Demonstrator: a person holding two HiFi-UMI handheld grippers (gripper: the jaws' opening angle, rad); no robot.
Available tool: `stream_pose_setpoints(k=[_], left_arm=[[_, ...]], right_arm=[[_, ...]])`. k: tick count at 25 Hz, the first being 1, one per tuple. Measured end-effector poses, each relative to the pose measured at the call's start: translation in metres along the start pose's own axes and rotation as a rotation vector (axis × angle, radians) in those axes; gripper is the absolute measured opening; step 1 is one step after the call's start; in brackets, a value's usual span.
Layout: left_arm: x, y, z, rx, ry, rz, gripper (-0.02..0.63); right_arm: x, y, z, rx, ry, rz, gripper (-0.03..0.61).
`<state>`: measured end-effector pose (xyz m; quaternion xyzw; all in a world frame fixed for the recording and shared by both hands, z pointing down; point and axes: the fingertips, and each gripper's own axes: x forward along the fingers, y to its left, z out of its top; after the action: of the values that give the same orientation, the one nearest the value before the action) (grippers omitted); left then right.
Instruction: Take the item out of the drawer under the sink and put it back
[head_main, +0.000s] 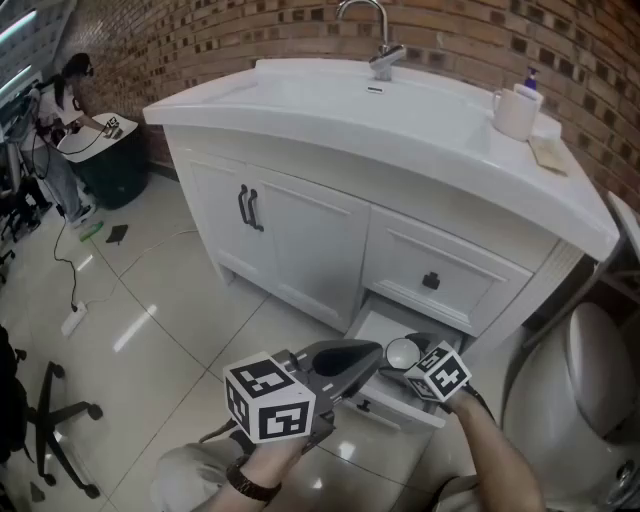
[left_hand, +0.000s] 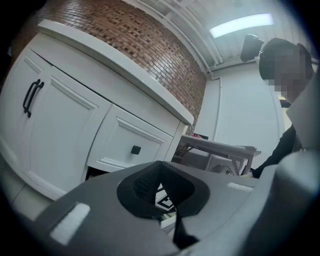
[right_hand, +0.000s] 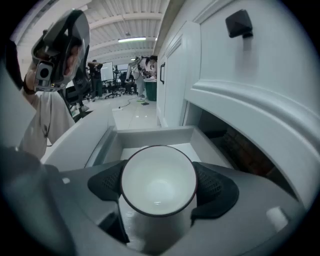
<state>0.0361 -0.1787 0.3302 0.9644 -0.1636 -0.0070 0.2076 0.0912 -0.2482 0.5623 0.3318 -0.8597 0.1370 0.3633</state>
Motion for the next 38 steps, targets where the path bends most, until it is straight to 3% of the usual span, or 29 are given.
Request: stream_pose_setpoints(k=[3, 6, 9, 11, 13, 16, 20, 23, 26, 32, 38], left_arm=[[0.016, -0.002, -0.007, 0.038, 0.022, -0.034, 0.001], [0.001, 0.006, -0.014, 0.061, 0.042, 0.000, 0.000], [0.004, -0.008, 0.016, 0.062, -0.034, -0.027, 0.003], [0.020, -0.021, 0.026, 0.129, -0.048, -0.037, 0.003], [0.022, -0.026, 0.021, 0.196, -0.024, -0.009, 0.005], [0.016, -0.032, 0.013, 0.220, -0.009, -0.015, 0.011], [0.011, -0.028, -0.009, 0.242, 0.065, 0.019, 0.081], [0.012, -0.032, -0.018, 0.226, 0.086, 0.006, 0.084], [0.011, -0.034, -0.023, 0.225, 0.104, 0.002, 0.017], [0.012, -0.038, -0.022, 0.194, 0.094, -0.018, 0.015], [0.010, -0.030, -0.012, 0.200, 0.032, 0.006, 0.020]], right_arm=[[-0.020, -0.025, 0.014, 0.007, -0.033, -0.022, 0.402], [-0.032, -0.014, 0.037, 0.018, -0.132, -0.030, 0.402], [-0.075, -0.003, 0.060, 0.017, -0.240, -0.075, 0.402], [-0.119, -0.008, 0.064, 0.027, -0.291, -0.144, 0.402], [-0.151, -0.005, 0.068, 0.049, -0.355, -0.185, 0.402], [-0.190, 0.005, 0.077, 0.095, -0.474, -0.212, 0.402], [-0.231, 0.023, 0.086, 0.116, -0.580, -0.229, 0.400], [-0.249, 0.035, 0.088, 0.095, -0.606, -0.246, 0.400], [-0.258, 0.045, 0.090, 0.082, -0.621, -0.254, 0.400], [-0.263, 0.052, 0.090, 0.070, -0.628, -0.252, 0.400], [-0.253, 0.041, 0.089, 0.072, -0.610, -0.245, 0.400]])
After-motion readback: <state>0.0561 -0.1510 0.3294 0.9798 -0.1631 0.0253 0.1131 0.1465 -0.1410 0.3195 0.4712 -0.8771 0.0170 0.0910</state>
